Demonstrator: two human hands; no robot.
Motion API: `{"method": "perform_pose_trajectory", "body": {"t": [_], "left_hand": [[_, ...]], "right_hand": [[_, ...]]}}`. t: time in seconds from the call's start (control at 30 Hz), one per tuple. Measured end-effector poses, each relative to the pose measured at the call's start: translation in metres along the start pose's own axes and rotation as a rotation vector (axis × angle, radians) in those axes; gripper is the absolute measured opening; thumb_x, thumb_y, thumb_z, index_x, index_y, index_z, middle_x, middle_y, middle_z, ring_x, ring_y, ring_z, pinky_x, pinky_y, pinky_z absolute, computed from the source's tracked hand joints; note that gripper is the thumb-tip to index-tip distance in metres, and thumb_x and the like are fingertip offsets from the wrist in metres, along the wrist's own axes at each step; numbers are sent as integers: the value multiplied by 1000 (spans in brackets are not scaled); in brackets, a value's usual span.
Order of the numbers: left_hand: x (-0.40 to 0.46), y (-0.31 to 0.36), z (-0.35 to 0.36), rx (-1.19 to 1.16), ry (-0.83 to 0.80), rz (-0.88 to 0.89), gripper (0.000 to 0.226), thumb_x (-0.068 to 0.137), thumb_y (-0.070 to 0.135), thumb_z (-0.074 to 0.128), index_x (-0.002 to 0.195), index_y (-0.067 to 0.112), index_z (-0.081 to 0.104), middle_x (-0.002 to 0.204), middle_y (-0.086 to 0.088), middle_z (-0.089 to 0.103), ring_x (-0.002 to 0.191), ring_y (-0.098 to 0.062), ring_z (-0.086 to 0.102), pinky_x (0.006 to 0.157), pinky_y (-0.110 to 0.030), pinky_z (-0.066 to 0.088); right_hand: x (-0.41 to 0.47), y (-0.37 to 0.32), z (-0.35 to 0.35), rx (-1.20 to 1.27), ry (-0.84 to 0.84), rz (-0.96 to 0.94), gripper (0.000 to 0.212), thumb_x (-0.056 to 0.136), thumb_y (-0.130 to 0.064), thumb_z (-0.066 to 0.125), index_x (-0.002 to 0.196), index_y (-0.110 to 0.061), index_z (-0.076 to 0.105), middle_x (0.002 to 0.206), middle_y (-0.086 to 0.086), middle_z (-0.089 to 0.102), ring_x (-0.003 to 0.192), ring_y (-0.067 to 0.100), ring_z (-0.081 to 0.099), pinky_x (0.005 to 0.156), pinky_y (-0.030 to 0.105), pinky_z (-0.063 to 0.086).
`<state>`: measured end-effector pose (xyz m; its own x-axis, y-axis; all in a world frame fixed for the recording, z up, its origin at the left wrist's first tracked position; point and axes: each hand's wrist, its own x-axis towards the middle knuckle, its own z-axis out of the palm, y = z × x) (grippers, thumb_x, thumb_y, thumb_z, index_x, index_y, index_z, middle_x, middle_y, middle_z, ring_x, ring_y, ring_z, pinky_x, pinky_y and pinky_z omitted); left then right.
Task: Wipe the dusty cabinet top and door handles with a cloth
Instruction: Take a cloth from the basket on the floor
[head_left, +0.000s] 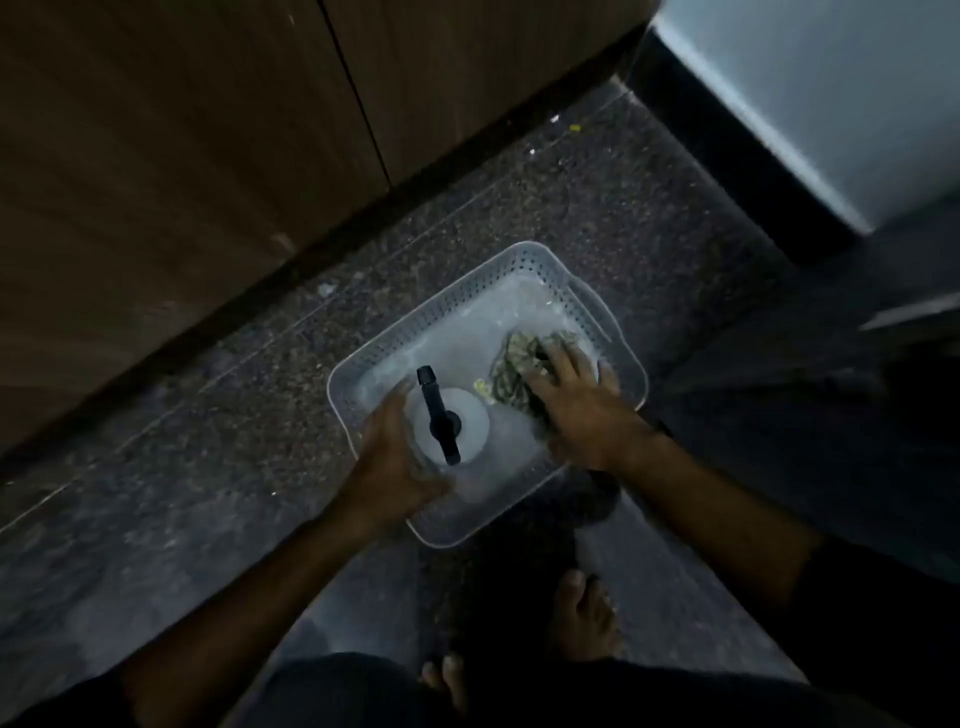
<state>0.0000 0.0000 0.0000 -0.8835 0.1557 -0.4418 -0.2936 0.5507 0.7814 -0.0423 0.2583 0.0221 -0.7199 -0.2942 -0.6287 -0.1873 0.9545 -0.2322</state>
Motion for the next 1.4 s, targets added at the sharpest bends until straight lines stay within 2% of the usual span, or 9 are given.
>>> {"method": "perform_pose_trajectory", "body": {"t": [0.13, 0.23, 0.37, 0.57, 0.73, 0.93, 1.1, 1.27, 1.4], "left_hand": [[17, -7, 32, -2, 96, 156, 114, 59, 67, 81, 149, 30, 22, 150, 4, 33, 138, -24, 39, 110, -51, 40], [27, -3, 45, -71, 218, 296, 76, 77, 56, 73, 140, 35, 34, 128, 6, 49, 112, -15, 54, 98, -38, 49], [35, 12, 47, -183, 258, 358, 67, 82, 28, 66, 142, 11, 40, 138, 12, 50, 129, -4, 48, 104, -29, 44], [50, 25, 32, -272, 114, 348, 67, 82, 22, 60, 147, 18, 42, 116, -11, 58, 95, -41, 57, 81, -57, 49], [61, 40, 3, -74, -78, 361, 54, 85, -2, 64, 134, 19, 55, 71, 8, 52, 60, -13, 48, 59, -30, 29], [72, 62, -12, -24, -74, 220, 52, 73, -15, 62, 92, 31, 73, 50, -7, 49, 41, -22, 34, 46, -32, 27], [70, 75, -10, 92, -17, 151, 35, 73, -13, 58, 78, 18, 74, 44, 15, 55, 37, -6, 43, 42, -16, 31], [76, 84, -11, 116, 72, 131, 22, 63, 16, 59, 71, -3, 64, 60, -26, 55, 50, -37, 48, 50, -32, 35], [77, 92, -18, 192, -25, 54, 17, 63, 11, 63, 71, 21, 75, 68, 0, 71, 63, -17, 65, 57, -30, 50]], "right_hand": [[38, 4, 26, -52, 64, -9, 85, 89, -20, 62, 155, -32, 10, 164, 12, -7, 148, 45, -1, 116, 62, 14], [57, 9, 35, -96, 184, -77, 67, 89, -16, 58, 149, -25, 29, 156, 15, 16, 138, 46, 22, 105, 54, 40], [61, 19, 36, 23, 381, -137, 51, 85, -18, 65, 134, -26, 52, 133, 7, 43, 117, 31, 44, 83, 43, 53], [53, 15, 23, 1337, 470, 139, 10, 85, -15, 68, 92, -11, 73, 81, 4, 76, 75, 21, 71, 67, 30, 56], [38, 13, -3, 2150, 215, -81, 48, 98, -26, 39, 126, 7, 60, 127, 25, 63, 118, 39, 61, 102, 48, 49], [42, 11, -27, 2237, 306, -191, 39, 80, -23, 45, 95, 2, 71, 98, 23, 71, 88, 35, 68, 79, 49, 57], [50, 13, -32, 2336, 291, -207, 50, 88, -27, 45, 125, 5, 53, 125, 30, 54, 112, 41, 55, 98, 55, 47], [59, 11, -35, 2235, 327, -137, 64, 101, -50, 42, 134, 4, 54, 132, 27, 60, 123, 39, 59, 106, 52, 46], [62, 16, -35, 2196, 383, -65, 54, 104, -44, 39, 117, 1, 67, 120, 24, 68, 107, 34, 67, 93, 45, 57]]}}
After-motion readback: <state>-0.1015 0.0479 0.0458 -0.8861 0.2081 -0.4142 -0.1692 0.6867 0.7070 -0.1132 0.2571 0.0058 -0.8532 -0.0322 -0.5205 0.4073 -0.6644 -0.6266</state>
